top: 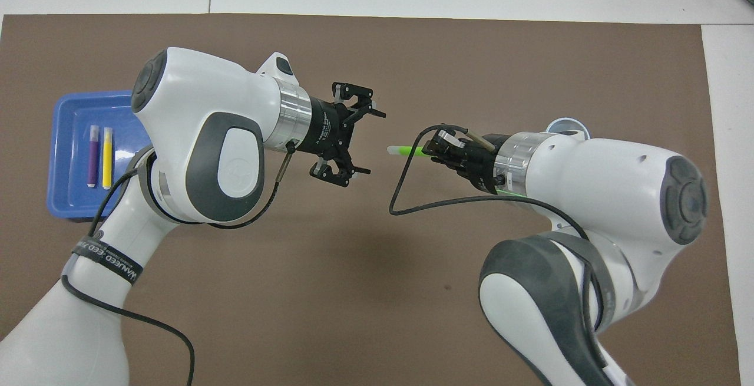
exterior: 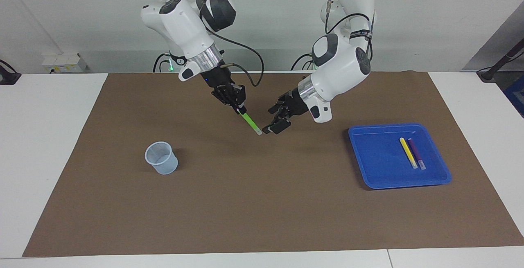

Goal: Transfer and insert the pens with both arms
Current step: 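Open the left gripper while the right gripper pulls the pen away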

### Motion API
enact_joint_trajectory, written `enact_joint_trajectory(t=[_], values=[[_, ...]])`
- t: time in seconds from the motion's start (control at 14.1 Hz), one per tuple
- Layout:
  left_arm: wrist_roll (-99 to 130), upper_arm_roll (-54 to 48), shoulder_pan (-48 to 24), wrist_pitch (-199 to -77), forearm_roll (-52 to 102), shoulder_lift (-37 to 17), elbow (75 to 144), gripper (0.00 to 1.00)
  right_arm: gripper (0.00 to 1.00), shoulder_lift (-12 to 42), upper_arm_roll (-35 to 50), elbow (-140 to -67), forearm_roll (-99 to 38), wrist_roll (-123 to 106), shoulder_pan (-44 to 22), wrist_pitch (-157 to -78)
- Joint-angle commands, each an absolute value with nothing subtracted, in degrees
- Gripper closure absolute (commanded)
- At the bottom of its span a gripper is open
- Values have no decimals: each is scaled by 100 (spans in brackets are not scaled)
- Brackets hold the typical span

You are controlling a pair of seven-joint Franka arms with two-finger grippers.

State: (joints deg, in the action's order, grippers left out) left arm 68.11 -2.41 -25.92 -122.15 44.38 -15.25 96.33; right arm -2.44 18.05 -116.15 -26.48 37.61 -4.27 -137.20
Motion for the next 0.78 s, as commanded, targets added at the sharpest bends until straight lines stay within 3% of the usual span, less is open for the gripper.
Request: enact_joint_trajectory(t=[0.0, 0.28, 0.71], values=[[5620, -202, -2575, -12243, 4377, -1135, 10167, 0, 100, -307, 1828, -11286, -2182, 3192, 95, -12783], [5388, -88, -2505, -12085, 3353, -976, 10195, 0, 100, -325, 1828, -10978, -1557, 2218, 719, -11665], [4100, -70, -2470, -11900, 3006, -932, 10239, 0, 100, -404, 1819, -11021, -977, 398, 1642, -11188]])
